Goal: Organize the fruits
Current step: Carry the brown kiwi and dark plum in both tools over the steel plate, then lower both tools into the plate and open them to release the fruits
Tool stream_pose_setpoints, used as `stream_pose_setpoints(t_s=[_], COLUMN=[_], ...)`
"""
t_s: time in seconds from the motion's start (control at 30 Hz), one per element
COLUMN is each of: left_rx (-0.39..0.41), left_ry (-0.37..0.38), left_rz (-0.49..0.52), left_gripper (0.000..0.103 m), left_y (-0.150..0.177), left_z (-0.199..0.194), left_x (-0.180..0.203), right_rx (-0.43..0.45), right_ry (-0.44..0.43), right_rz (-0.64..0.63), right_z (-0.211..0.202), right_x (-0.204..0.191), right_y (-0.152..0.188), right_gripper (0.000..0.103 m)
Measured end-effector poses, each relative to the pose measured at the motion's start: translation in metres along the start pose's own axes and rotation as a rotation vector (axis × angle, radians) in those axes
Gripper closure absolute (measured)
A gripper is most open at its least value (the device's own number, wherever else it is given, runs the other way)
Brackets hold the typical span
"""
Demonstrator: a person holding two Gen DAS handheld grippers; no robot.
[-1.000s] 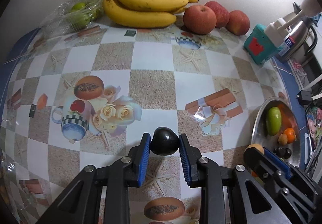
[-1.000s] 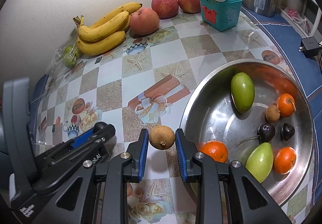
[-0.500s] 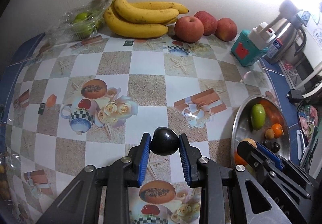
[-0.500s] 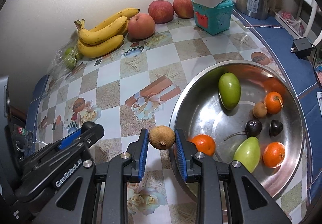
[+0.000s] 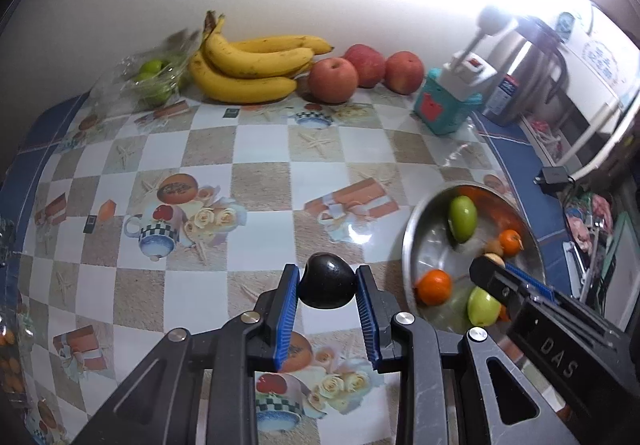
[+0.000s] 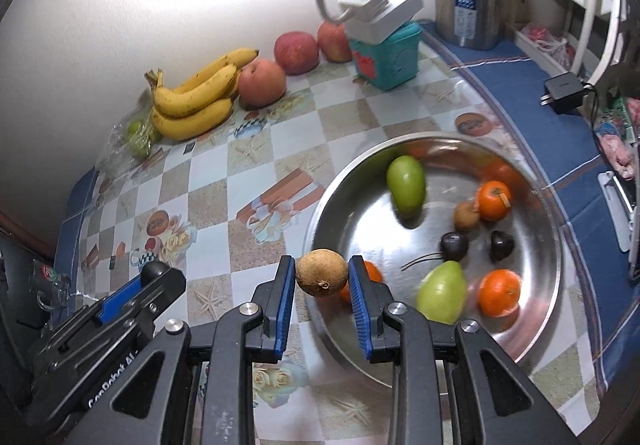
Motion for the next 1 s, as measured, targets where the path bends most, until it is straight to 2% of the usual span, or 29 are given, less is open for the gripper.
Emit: stream_pose_setpoints(t_s=[0.27, 0.5, 0.63, 1.0], left_rx=[-0.034, -0.082, -0.118, -0.166], left_ry=[0.050, 0.099, 0.126, 0.117], left_rz=[0.092, 0.166, 0.164, 0.207], left_gripper=[0.072, 0.072, 0.072, 0.072], left_y=[0.023, 0.041, 0.048, 0.062], left_z=[0.005, 0.024, 0.036, 0.055], left_x=[0.045, 0.084, 0.092, 0.102], right_rx=[0.025, 0.007, -0.015, -0.088], right_ry=[0.025, 0.061, 0.075, 0.084], right_rz=[0.074, 0.160, 0.172, 0.180], right_z=[-0.012, -0.011, -0.008, 0.007], right_x=[0.039, 0.081, 0.091, 0.101], right_y=[0.002, 0.011, 0.019, 0.048], right_gripper=[0.075, 0.074, 0.074, 0.074])
Point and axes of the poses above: each gripper's, at about its wrist camera, not at the fingertips, and z roughly the way its jaws point, x to its right, y to its underside, the point moved 10 cm from there along z, roughly the way its jaws point, and after that the axes turned 5 degrees about y, right-handed, at the moved point
